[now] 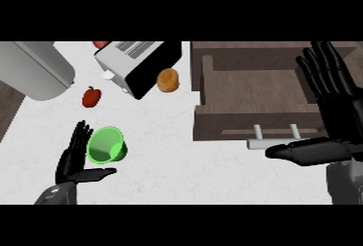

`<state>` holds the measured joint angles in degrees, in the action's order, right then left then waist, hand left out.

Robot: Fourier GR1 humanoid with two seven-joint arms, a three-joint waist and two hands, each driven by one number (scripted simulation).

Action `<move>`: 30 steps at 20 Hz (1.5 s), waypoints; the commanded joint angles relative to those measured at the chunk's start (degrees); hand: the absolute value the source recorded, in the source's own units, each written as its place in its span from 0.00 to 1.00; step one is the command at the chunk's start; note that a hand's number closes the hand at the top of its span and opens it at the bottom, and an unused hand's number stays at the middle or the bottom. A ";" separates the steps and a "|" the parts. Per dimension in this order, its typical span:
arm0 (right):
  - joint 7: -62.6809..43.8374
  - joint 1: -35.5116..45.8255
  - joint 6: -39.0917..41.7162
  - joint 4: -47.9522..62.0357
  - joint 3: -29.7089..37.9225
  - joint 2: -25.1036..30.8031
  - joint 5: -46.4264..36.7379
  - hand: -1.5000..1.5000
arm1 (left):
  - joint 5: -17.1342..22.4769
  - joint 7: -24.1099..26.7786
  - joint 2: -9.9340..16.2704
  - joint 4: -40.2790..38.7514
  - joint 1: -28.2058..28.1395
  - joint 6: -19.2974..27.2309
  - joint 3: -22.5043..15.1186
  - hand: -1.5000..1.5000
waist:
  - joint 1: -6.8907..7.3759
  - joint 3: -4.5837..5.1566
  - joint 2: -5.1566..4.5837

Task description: Pick up the cup, place it into the drawer and close the drawer

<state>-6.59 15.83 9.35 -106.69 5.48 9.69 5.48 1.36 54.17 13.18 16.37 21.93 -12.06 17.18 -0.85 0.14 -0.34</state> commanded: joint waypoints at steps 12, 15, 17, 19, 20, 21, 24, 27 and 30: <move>-2.62 2.23 -0.26 0.44 0.97 0.53 0.90 0.00 | -2.00 6.89 -1.66 -6.72 5.26 -0.47 -0.38 0.00 | -0.32 0.05 -0.20; -2.85 0.57 0.63 -2.86 0.26 1.05 0.68 0.00 | -2.03 6.69 -2.96 -7.10 6.07 -1.37 -0.50 0.00 | -0.69 0.08 -0.24; -1.07 -0.60 2.06 -0.63 1.15 1.18 2.07 0.00 | -0.50 4.17 0.47 -7.43 6.90 -8.21 0.71 0.00 | -0.78 0.09 -0.36; -2.67 1.42 1.48 -0.88 3.06 2.54 2.75 0.00 | -1.28 6.17 -2.77 -6.22 6.13 -10.38 -0.68 1.00 | -0.66 0.09 -0.20; -0.53 0.37 2.56 0.66 2.14 2.15 2.25 0.00 | -0.68 5.46 -3.32 -6.42 7.38 -10.17 -0.08 1.00 | -0.96 0.12 -0.46; -2.06 -0.49 3.58 -2.46 3.78 3.63 4.50 0.00 | -0.97 8.61 -2.79 -5.49 5.29 -10.82 -0.37 1.00 | -1.09 0.11 -0.22; 1.33 -2.87 3.67 0.32 3.14 2.78 2.27 0.00 | -2.16 13.32 -4.77 -1.95 5.97 1.93 -0.61 1.00 | -0.76 0.02 -0.21; 0.22 0.13 1.91 0.93 2.45 2.18 1.03 0.00 | -2.78 14.87 -4.32 -0.90 6.21 12.35 0.33 1.00 | -0.52 0.06 -0.37; -4.22 1.65 1.61 -2.17 3.02 2.77 3.39 0.00 | -1.29 16.75 -4.59 -1.41 4.76 14.84 2.63 1.00 | -0.58 0.08 -0.15</move>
<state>-7.79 16.09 11.65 -107.14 8.25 12.26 7.83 -0.39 62.61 9.53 14.48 27.82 -3.74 18.33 -1.56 0.21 -0.66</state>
